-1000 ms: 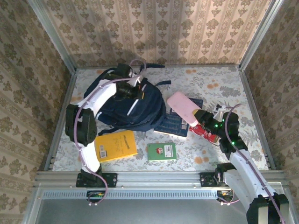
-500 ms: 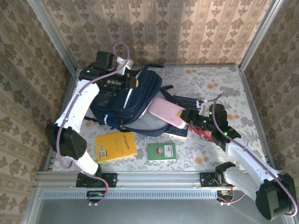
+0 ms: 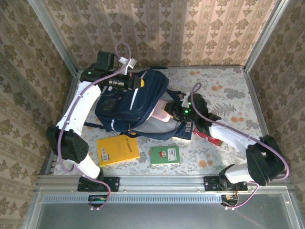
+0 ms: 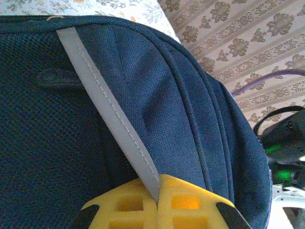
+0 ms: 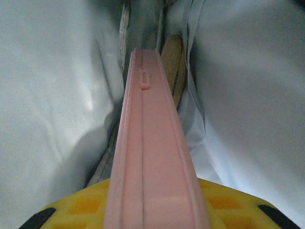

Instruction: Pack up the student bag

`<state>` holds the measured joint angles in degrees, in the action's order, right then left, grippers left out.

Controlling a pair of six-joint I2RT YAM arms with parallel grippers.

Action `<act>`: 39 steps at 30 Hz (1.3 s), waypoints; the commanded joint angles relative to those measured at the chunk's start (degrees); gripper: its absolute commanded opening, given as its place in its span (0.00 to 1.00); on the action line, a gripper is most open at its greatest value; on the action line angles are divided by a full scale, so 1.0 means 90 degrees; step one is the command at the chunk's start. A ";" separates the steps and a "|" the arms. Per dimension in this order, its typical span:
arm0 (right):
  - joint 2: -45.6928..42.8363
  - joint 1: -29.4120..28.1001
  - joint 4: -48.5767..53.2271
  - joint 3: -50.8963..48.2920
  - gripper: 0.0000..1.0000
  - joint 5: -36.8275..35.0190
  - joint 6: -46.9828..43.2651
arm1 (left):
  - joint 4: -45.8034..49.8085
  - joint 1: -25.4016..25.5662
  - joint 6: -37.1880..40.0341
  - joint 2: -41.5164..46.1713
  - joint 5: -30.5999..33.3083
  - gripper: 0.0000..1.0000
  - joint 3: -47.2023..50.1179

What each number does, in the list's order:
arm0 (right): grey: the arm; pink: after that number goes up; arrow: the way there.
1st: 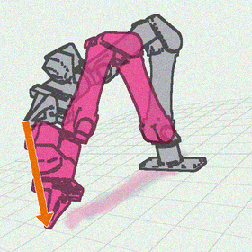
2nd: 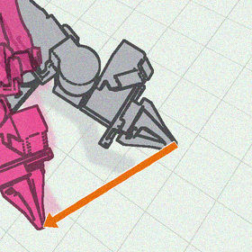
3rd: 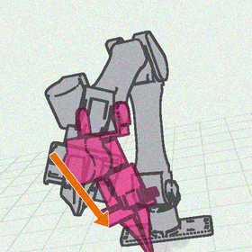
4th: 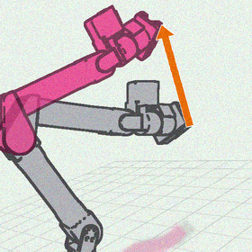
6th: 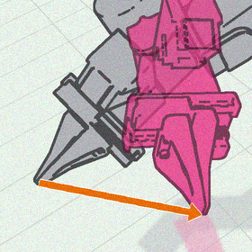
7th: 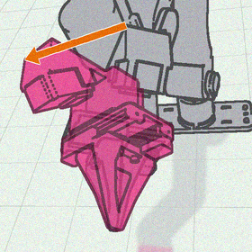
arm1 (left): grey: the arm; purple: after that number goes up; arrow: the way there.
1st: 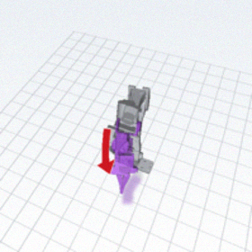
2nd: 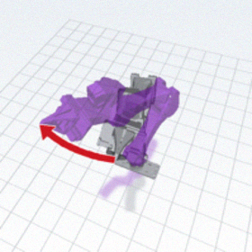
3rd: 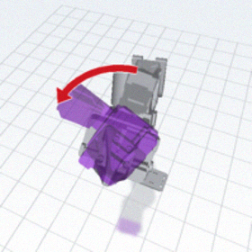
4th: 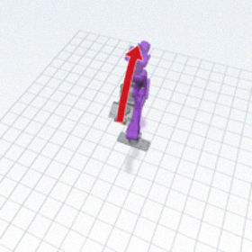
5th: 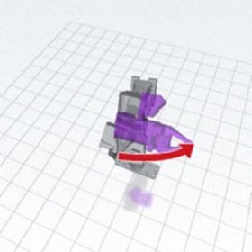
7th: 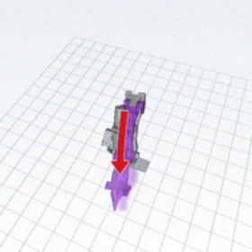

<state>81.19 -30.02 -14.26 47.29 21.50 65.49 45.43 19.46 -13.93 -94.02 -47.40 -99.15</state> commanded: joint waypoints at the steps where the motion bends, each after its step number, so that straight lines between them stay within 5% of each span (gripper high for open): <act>1: 0.0611 -0.0248 -0.0721 0.0550 0.21 -0.1012 0.0490 | -0.0815 0.0024 -0.0112 0.0095 -0.0696 0.00 -0.0235; 5: 0.1489 -0.0505 -0.1302 0.1022 0.20 -0.1890 0.0983 | -0.0850 0.0044 -0.0119 0.0061 -0.0772 0.00 -0.0259; 13: 0.3460 -0.0782 -0.0923 0.3085 0.30 -0.2255 0.1087 | -0.0946 0.0023 -0.0208 -0.0201 -0.1053 0.00 -0.0465; 20: 0.4280 -0.0854 -0.0913 0.4058 0.72 -0.2287 0.1063 | -0.0985 -0.0079 -0.0268 -0.0374 -0.1135 0.00 -0.0597; 26: 0.3395 -0.0700 -0.1290 0.3290 0.96 -0.1949 0.0470 | -0.1220 -0.0349 -0.0417 -0.0322 -0.1120 0.00 -0.0329; 34: 0.1672 -0.0610 -0.0850 0.1881 0.95 -0.1336 -0.1120 | -0.1313 -0.0568 -0.0487 -0.0291 -0.0929 0.00 -0.0154; 39: 0.0233 -0.0610 0.0637 0.1205 0.94 -0.1685 -0.2502 | -0.1007 -0.0681 -0.0304 -0.0224 -0.0379 0.00 -0.0016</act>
<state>89.82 -35.62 -15.97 60.55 6.92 53.36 38.46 14.59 -18.00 -98.52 -52.56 -99.77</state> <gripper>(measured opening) 0.938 0.065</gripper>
